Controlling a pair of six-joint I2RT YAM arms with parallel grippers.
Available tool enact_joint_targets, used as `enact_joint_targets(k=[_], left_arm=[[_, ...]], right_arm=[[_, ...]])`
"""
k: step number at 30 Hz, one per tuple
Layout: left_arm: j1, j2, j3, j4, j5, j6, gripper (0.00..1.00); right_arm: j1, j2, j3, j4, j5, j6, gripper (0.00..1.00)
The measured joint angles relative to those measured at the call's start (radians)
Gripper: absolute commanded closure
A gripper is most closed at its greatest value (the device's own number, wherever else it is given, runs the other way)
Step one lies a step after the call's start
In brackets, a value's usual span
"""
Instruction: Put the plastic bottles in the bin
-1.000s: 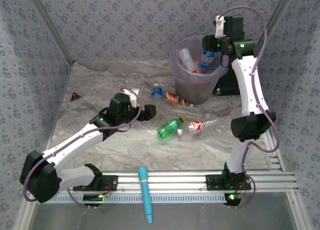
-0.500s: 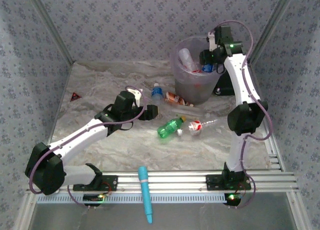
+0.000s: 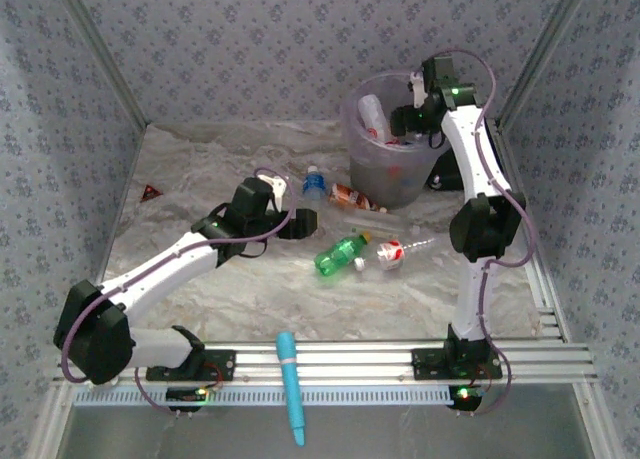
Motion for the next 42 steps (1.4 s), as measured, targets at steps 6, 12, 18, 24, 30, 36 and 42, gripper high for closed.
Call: enact_joint_targets(k=[6, 12, 18, 24, 30, 36, 42], left_arm=[[-0.002, 0.032, 0.0, -0.02, 0.015, 0.04, 0.11], [-0.024, 0.076, 0.015, -0.047, 0.04, 0.116, 0.09], [-0.069, 0.156, 0.072, -0.09, 0.059, 0.22, 0.06], [-0.113, 0.257, 0.127, -0.129, 0.075, 0.322, 0.04], [-0.132, 0.342, 0.158, -0.164, 0.094, 0.397, 0.05], [-0.155, 0.427, 0.197, -0.199, 0.097, 0.441, 0.06], [-0.177, 0.5, 0.229, -0.233, 0.084, 0.466, 0.16]], right_arm=[[0.0, -0.013, 0.081, -0.03, -0.007, 0.0, 0.07], [-0.001, -0.099, 0.081, -0.06, -0.037, 0.004, 0.0], [-0.005, -0.323, -0.013, -0.045, -0.108, 0.039, 0.0], [-0.013, -0.605, -0.267, 0.019, -0.218, 0.101, 0.0], [-0.014, -0.863, -0.631, 0.094, -0.294, 0.184, 0.0], [-0.018, -1.047, -0.858, 0.132, -0.324, 0.259, 0.0], [-0.027, -1.123, -0.993, 0.16, -0.339, 0.303, 0.0]])
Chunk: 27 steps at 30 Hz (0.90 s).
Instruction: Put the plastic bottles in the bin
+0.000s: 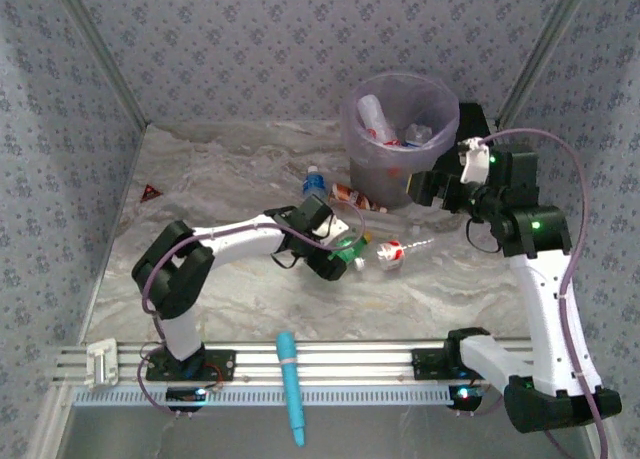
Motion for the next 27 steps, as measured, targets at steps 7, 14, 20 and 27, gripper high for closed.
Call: enact_joint_targets(k=[7, 14, 20, 27], left_arm=[[-0.021, 0.06, 0.031, -0.033, -0.03, 0.018, 0.36], [-0.021, 0.069, 0.057, -0.043, -0.056, 0.028, 0.53], [-0.026, 0.066, 0.057, -0.051, -0.083, 0.028, 0.59], [-0.031, -0.032, 0.003, -0.037, -0.169, -0.002, 0.67]], right_arm=[[-0.006, -0.011, -0.141, 0.033, 0.003, 0.082, 0.0], [-0.008, -0.01, -0.192, 0.042, 0.025, 0.11, 0.0], [-0.01, -0.014, -0.222, 0.065, 0.023, 0.112, 0.0], [-0.009, -0.015, -0.253, 0.103, -0.025, 0.119, 0.0]])
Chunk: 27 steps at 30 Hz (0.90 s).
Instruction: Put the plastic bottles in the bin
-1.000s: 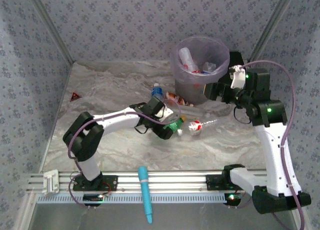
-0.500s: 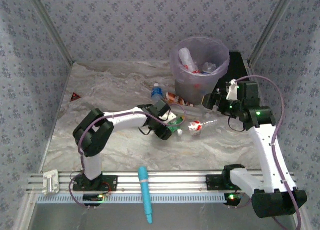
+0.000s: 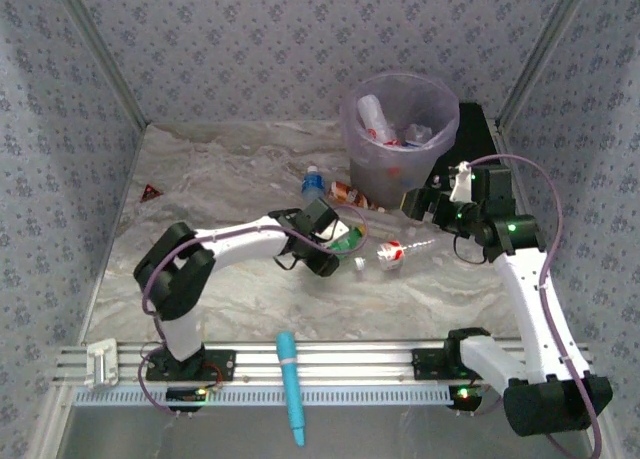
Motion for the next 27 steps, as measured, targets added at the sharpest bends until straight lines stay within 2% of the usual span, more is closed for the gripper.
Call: enact_joint_targets(k=[5, 10, 13, 19, 24, 27], left_arm=[[0.0, -0.13, -0.073, 0.066, -0.06, -0.034, 0.72], [0.001, -0.247, -0.164, 0.169, -0.103, -0.071, 0.83], [0.006, -0.311, -0.23, 0.244, -0.107, -0.098, 0.83], [0.027, -0.404, -0.356, 0.437, -0.036, -0.166, 0.82], [0.036, -0.408, -0.373, 0.53, 0.033, -0.199, 0.81], [0.036, -0.408, -0.373, 0.564, 0.055, -0.216, 0.8]], right_arm=[[0.067, 0.003, -0.003, 0.026, 0.006, -0.001, 0.0], [0.201, 0.063, 0.005, 0.062, 0.023, 0.0, 0.0], [0.288, 0.116, 0.005, 0.116, 0.021, 0.005, 0.01], [0.399, 0.238, -0.004, 0.312, -0.021, 0.063, 0.03], [0.427, 0.338, -0.021, 0.44, -0.022, 0.112, 0.05], [0.433, 0.392, -0.021, 0.498, -0.035, 0.139, 0.18]])
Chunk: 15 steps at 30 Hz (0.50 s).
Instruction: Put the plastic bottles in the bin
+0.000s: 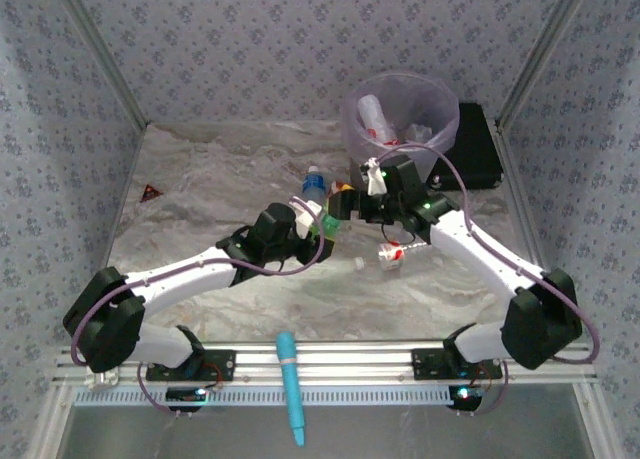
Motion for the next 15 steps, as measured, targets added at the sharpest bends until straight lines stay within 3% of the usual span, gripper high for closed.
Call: enact_joint_targets(k=[5, 12, 15], left_arm=[[0.003, 0.0, -0.007, 0.007, 0.009, -0.017, 0.78], [0.009, 0.0, -0.012, 0.023, 0.007, -0.028, 0.76], [0.008, 0.0, -0.013, 0.023, 0.006, -0.032, 0.68]], right_arm=[[0.018, 0.05, 0.001, 0.079, -0.033, 0.038, 0.34], [0.015, 0.057, 0.0, 0.105, -0.039, 0.05, 0.47], [0.013, 0.058, 0.0, 0.104, -0.039, 0.048, 0.5]])
